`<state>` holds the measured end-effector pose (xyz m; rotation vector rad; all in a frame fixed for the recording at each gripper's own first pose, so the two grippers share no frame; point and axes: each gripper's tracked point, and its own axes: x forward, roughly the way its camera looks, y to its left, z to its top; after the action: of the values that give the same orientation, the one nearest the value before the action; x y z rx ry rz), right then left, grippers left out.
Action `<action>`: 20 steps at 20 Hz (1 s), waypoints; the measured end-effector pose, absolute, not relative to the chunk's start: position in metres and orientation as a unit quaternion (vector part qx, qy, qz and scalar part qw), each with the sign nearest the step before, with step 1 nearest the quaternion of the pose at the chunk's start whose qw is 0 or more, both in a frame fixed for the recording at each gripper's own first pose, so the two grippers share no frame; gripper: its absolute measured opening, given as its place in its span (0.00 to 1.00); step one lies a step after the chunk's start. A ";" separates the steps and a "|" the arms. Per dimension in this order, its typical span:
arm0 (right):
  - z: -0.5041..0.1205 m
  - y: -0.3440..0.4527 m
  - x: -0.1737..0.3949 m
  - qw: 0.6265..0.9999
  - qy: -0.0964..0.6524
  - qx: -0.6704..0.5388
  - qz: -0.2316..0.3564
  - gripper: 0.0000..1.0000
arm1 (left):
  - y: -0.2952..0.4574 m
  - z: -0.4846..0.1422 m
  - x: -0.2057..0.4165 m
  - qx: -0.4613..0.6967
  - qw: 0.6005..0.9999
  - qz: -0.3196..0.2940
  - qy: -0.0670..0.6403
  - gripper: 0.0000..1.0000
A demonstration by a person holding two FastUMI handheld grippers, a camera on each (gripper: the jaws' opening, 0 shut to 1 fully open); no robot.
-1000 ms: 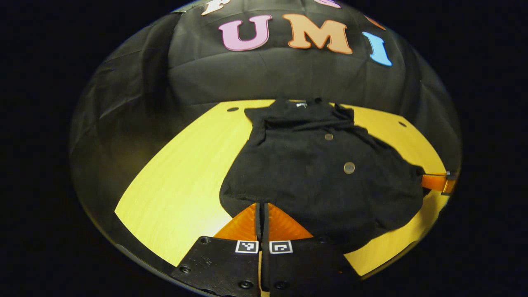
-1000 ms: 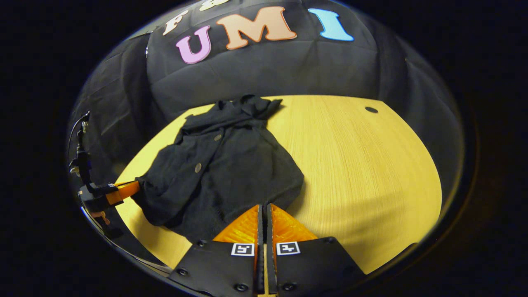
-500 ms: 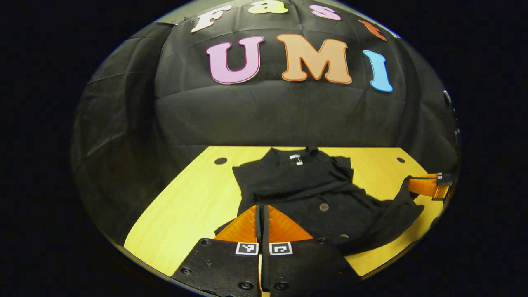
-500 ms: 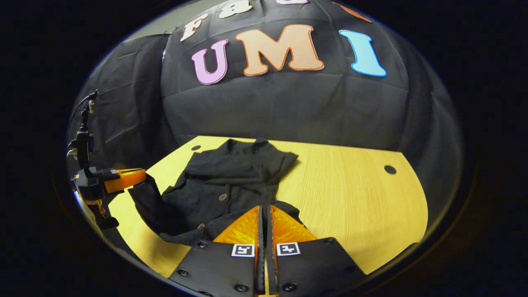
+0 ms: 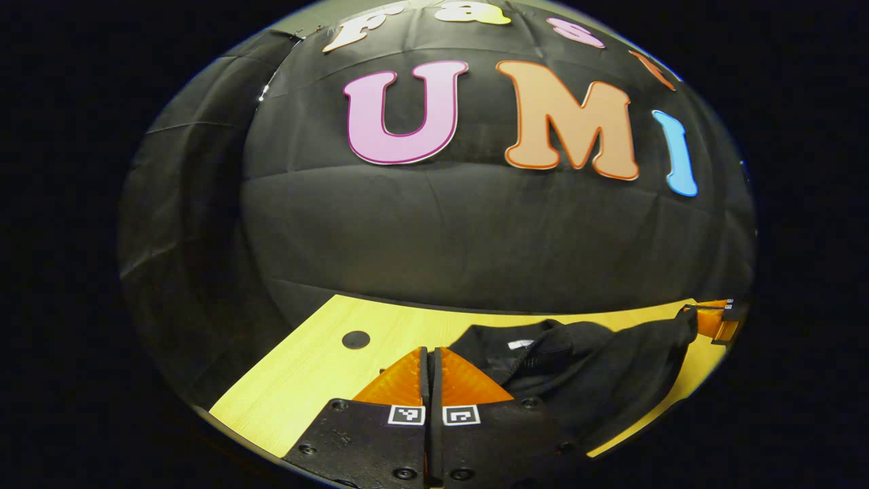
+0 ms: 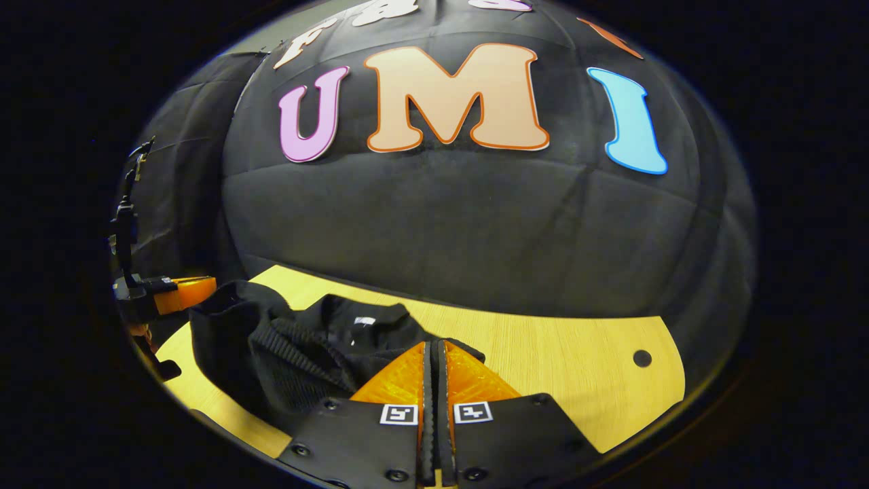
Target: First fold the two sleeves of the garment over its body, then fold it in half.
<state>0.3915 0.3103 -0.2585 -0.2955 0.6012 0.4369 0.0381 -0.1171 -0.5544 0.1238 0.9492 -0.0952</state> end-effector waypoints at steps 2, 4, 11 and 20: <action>-0.280 0.321 0.425 0.924 0.300 -0.151 0.183 0.05 | -0.113 -0.588 0.053 0.080 0.883 -0.048 0.459 0.00; -0.311 0.327 0.445 0.923 0.323 -0.132 0.160 0.05 | -0.114 -0.625 0.060 0.106 0.878 -0.060 0.462 0.00; -0.323 0.305 0.449 0.922 0.340 -0.116 0.146 1.00 | -0.114 -0.650 0.065 0.075 0.892 -0.056 0.441 1.00; -0.111 0.288 0.371 0.962 0.143 -0.084 0.215 1.00 | -0.085 -0.385 0.132 0.042 0.969 -0.029 0.243 0.99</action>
<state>0.3706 0.2875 -0.1114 -0.1693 0.2899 0.4353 0.1318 -0.0854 -0.3850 0.0840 0.4915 -0.0578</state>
